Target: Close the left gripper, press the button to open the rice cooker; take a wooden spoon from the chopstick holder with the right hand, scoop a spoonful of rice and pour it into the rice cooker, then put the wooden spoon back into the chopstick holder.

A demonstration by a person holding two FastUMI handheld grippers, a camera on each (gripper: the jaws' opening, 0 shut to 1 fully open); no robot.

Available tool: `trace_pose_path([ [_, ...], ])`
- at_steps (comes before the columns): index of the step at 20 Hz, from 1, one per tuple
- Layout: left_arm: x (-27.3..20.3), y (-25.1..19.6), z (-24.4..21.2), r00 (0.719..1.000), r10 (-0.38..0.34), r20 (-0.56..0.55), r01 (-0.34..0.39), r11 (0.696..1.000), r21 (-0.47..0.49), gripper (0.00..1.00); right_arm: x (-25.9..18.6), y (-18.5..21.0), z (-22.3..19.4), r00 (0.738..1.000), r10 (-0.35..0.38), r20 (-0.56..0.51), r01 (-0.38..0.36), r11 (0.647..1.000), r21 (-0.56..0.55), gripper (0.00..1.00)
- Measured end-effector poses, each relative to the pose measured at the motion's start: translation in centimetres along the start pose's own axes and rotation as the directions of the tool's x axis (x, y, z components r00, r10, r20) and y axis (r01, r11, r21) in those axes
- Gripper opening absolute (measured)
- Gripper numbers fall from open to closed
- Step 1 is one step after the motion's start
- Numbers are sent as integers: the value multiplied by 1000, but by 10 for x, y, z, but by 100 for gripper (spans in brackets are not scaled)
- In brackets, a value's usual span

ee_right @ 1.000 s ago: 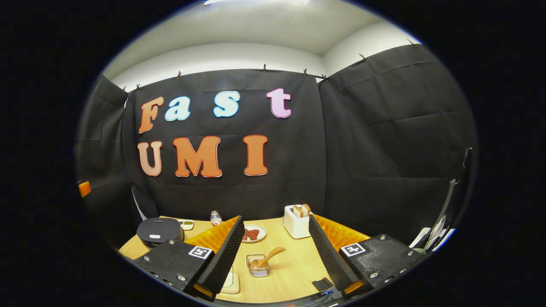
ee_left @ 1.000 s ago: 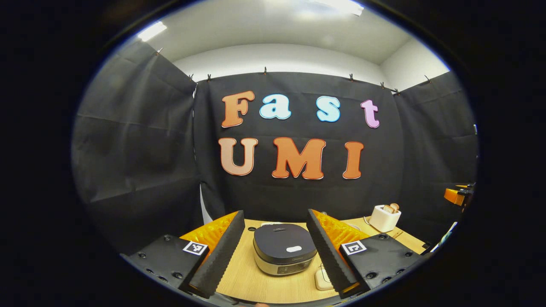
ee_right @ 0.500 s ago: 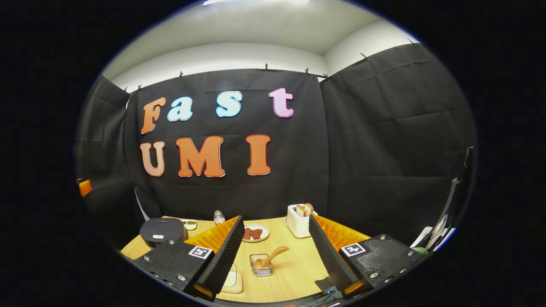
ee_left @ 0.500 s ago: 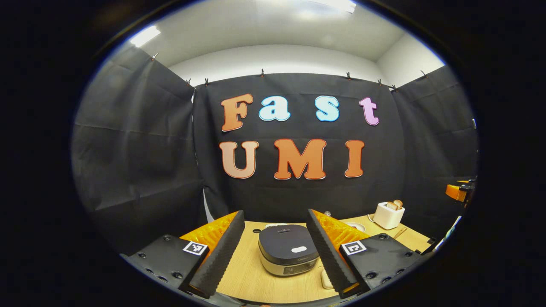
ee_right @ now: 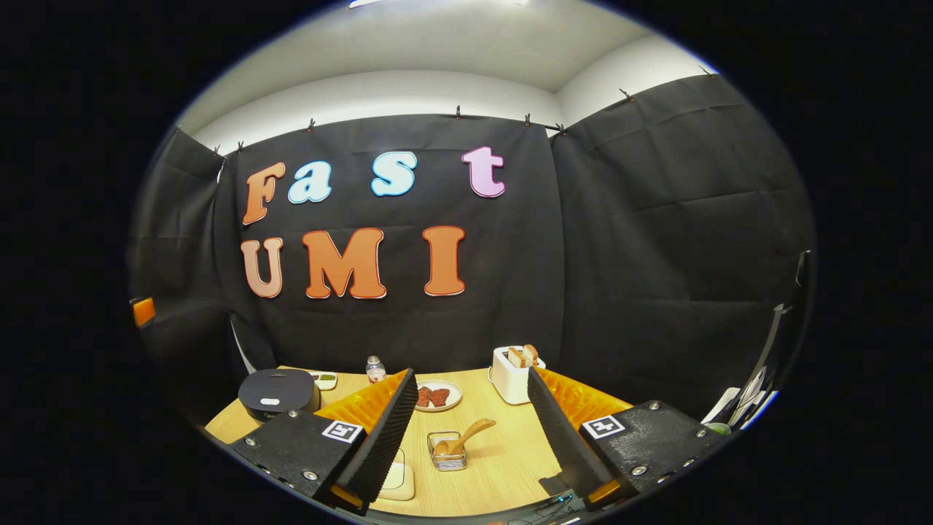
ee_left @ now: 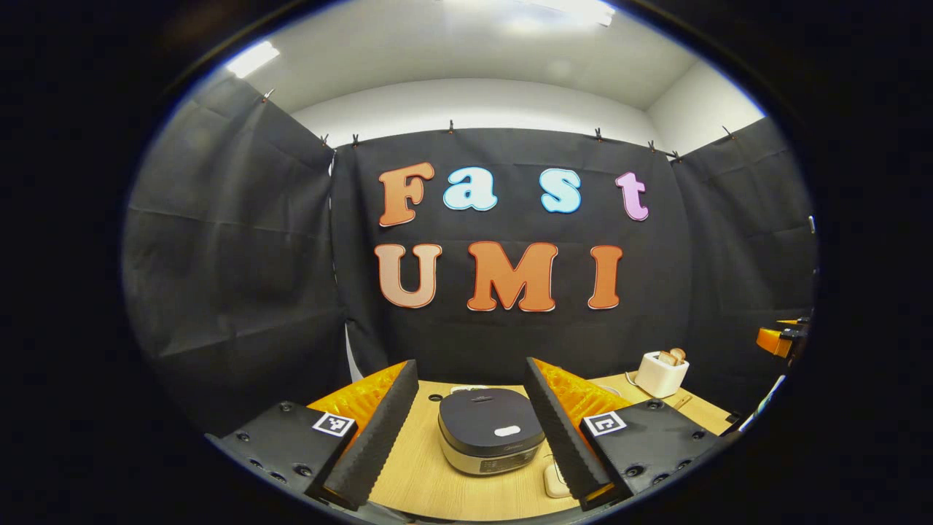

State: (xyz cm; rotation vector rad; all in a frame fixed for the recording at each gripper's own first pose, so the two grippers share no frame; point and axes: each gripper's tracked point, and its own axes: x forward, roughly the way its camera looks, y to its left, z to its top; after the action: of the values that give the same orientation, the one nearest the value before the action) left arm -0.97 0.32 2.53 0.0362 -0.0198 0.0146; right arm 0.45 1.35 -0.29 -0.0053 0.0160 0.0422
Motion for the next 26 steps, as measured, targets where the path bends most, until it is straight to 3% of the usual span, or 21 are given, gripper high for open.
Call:
trace_pose_path([
  [4,1,-8,-1,1000,-25,-8,25,999,-28,98,2,-1,-2,1000,-6,-4,6,1000,4,94],
  [8,2,-9,0,999,-43,1,43,999,-28,68,4,0,-6,1000,-1,-10,1,1000,11,94],
  [10,3,-12,5,999,-52,17,52,998,-25,63,5,-1,-8,1000,-1,-15,2,1000,20,94],
  [12,4,-7,3,999,-43,13,43,999,-5,30,6,0,-7,1000,-3,-15,3,1000,27,94],
  [13,4,-10,0,999,-49,0,49,999,3,25,6,0,-8,1000,-3,-15,3,1000,27,94],
  [14,7,-15,-6,997,-70,-26,70,998,4,29,6,0,-8,1000,-4,-14,4,1000,24,94],
  [17,9,-30,-22,988,-132,-82,132,991,-6,26,7,3,-8,1000,1,-17,-1,1000,16,94],
  [18,2,-17,-15,993,-79,-90,81,997,19,29,8,4,-9,1000,4,-22,-4,1000,14,94],
  [20,16,-31,-23,991,-90,-96,93,995,29,5,9,4,-12,1000,3,-28,-3,1000,10,94],
  [23,23,-37,-39,982,-134,-133,138,990,19,5,11,3,-12,999,-1,-33,1,1000,6,94],
  [24,26,-38,-44,980,-140,-145,145,989,23,0,11,3,-12,999,-3,-33,4,1000,5,100],
  [26,39,-47,-55,971,-167,-171,170,985,6,5,13,-1,-14,999,-12,-38,12,1000,-2,94],
])
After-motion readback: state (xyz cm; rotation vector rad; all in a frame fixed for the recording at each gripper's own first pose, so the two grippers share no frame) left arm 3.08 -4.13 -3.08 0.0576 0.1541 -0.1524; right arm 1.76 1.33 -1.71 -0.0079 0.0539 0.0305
